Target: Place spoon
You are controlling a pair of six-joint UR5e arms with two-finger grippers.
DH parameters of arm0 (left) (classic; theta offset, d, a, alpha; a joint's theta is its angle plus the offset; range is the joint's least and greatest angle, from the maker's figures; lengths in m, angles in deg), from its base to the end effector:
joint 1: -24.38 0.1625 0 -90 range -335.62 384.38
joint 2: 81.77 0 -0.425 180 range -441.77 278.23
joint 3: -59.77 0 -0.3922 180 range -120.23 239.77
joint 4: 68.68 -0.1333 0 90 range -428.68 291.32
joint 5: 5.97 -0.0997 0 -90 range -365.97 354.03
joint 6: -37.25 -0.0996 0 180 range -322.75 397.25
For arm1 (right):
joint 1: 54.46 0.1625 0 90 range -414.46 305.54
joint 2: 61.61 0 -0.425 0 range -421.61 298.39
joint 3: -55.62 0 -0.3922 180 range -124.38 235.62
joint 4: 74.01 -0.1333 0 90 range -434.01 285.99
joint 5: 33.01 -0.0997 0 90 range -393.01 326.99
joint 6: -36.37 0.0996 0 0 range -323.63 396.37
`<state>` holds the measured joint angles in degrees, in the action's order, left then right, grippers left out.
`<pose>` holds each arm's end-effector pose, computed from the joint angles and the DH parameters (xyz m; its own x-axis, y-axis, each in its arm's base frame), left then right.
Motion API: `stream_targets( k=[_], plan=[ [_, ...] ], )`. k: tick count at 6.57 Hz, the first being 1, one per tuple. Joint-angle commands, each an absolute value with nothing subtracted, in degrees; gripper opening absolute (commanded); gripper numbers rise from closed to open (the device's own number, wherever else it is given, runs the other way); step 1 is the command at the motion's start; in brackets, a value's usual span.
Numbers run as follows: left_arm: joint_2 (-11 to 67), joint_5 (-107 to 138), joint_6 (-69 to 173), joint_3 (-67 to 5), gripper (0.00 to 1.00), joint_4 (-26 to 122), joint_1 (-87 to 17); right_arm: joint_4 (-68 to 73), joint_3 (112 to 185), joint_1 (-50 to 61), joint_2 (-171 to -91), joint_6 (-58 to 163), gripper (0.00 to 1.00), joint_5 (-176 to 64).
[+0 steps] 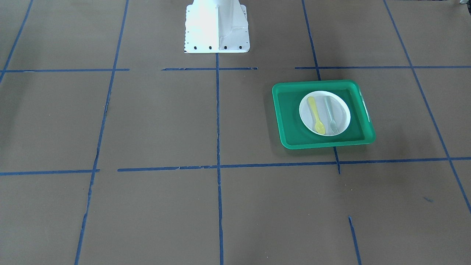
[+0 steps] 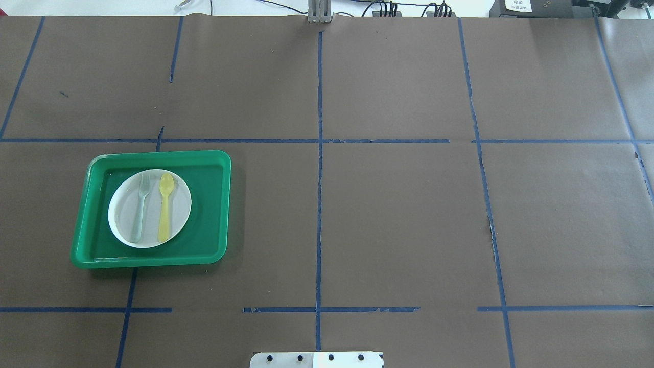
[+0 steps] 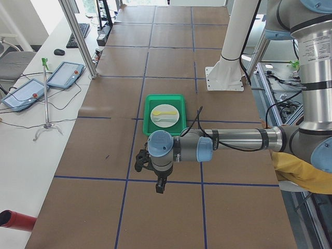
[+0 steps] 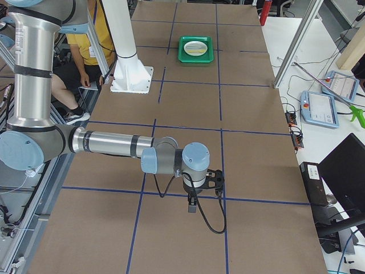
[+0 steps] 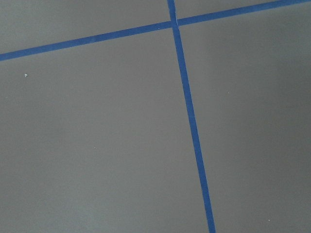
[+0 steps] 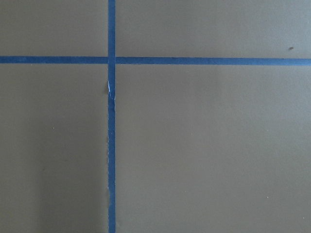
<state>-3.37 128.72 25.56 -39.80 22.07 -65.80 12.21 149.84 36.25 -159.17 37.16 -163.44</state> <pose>-0.0645 -0.4044 0.6657 0.6968 0.1850 -0.6930 -0.1410 0.9826 0.1206 0.0741 -0.4350 0.6817 0.7610 0.0182 0.6485 -0.0229 0.9997 -0.0013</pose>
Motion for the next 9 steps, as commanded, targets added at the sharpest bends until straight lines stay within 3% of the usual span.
stream_targets(
  k=[1, 5, 7, 9],
  plan=[
    [-3.4, 128.9, 25.6, -40.7, 1.0, 21.9, -65.8, 12.2, 149.8, 36.2, -159.2, 37.2, 1.0, -163.4],
    [1.9, 129.2, 29.6, -44.8, 1.0, 26.1, -64.4, 12.2, 149.8, 36.2, -159.2, 37.2, 1.0, -163.4],
    [2.3, 128.5, 47.4, -51.2, 1.0, 28.9, -56.4, 12.1, 149.8, 36.2, -159.2, 37.2, 1.0, -163.4],
    [5.6, 122.1, 73.8, -53.2, 1.0, 40.7, -42.4, 12.2, 149.8, 36.2, -159.2, 37.2, 1.0, -163.4]
  ],
)
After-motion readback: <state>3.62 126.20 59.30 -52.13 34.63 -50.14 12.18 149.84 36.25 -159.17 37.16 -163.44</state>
